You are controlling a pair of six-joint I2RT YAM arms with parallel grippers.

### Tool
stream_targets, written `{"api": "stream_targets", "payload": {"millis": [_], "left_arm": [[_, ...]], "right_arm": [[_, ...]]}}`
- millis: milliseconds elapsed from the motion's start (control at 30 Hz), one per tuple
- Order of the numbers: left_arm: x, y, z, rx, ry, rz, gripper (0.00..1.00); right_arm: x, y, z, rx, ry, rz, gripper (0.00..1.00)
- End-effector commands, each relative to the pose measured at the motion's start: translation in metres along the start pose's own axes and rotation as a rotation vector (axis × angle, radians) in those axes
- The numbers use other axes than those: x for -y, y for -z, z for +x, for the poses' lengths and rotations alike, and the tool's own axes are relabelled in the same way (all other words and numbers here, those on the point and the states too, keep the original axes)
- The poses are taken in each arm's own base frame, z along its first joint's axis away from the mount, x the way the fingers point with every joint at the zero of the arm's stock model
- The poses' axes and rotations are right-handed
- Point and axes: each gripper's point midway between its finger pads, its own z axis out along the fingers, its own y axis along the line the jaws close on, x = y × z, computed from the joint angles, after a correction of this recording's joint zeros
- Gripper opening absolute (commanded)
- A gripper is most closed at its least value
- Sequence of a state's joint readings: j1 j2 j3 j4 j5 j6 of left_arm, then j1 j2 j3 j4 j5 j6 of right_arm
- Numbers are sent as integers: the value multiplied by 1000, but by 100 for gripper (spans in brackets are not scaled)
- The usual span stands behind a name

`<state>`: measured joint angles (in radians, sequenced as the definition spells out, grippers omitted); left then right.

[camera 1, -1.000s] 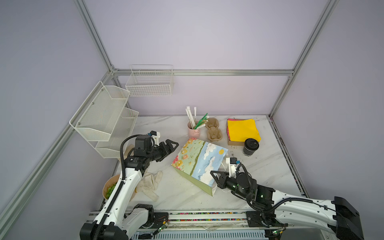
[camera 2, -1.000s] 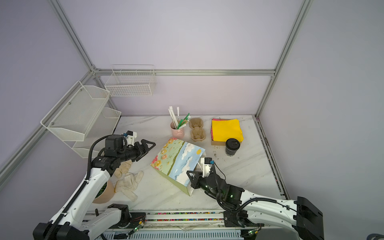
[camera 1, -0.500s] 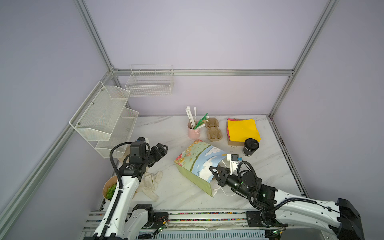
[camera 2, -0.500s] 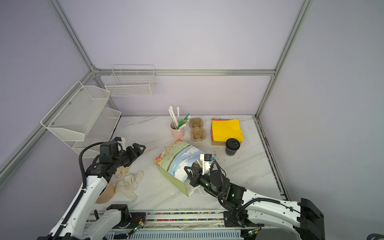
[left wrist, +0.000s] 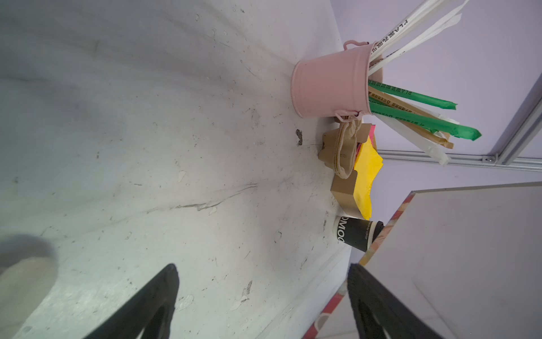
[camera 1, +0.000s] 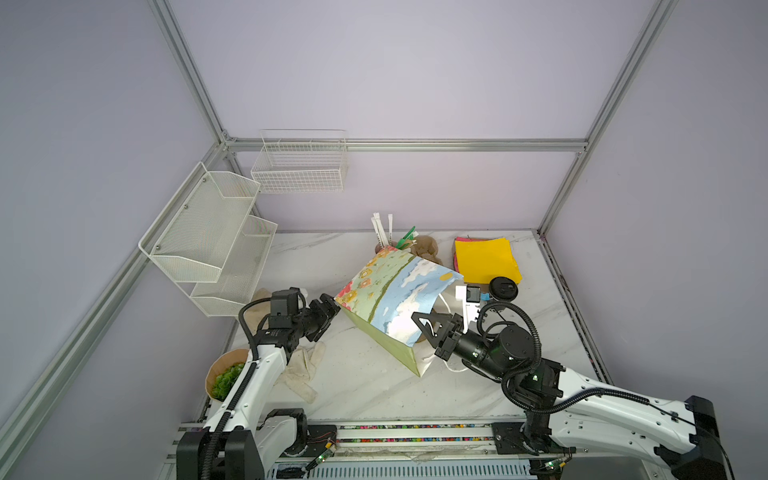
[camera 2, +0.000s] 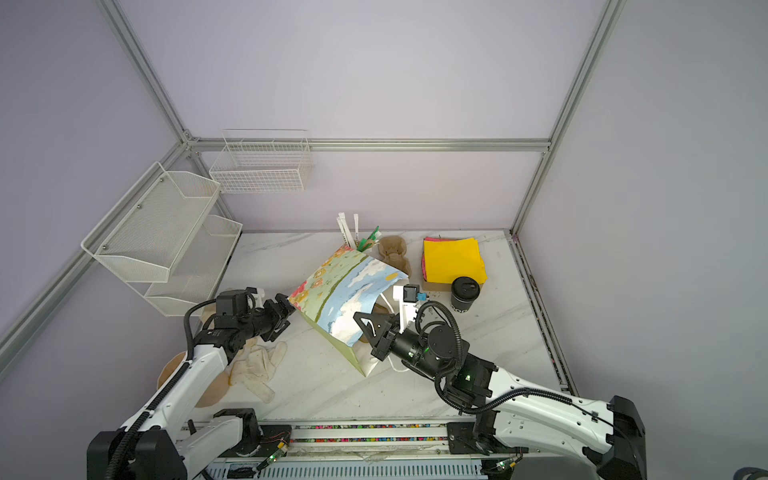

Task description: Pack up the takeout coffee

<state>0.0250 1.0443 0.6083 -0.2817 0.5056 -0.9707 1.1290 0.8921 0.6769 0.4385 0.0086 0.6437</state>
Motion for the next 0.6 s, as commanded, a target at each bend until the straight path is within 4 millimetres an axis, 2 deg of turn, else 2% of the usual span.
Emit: {"api": "stream_targets", "payload": {"millis": [0,267,400,567], "left_arm": [[2,-8,8,-30,54,89,89],[3,-15,17,-68,125,177,89],[17,-11,23,-80,124,217,89],[36,-14,40,-126,108,264,90]], "right_arm": [[-24,1,-21,44,33,-71,0],[-37,6,-49,125,68,-65,0],[-46,-3,-57,147,97,-85,0],[-56,-15,-67,180,134,-110,0]]}}
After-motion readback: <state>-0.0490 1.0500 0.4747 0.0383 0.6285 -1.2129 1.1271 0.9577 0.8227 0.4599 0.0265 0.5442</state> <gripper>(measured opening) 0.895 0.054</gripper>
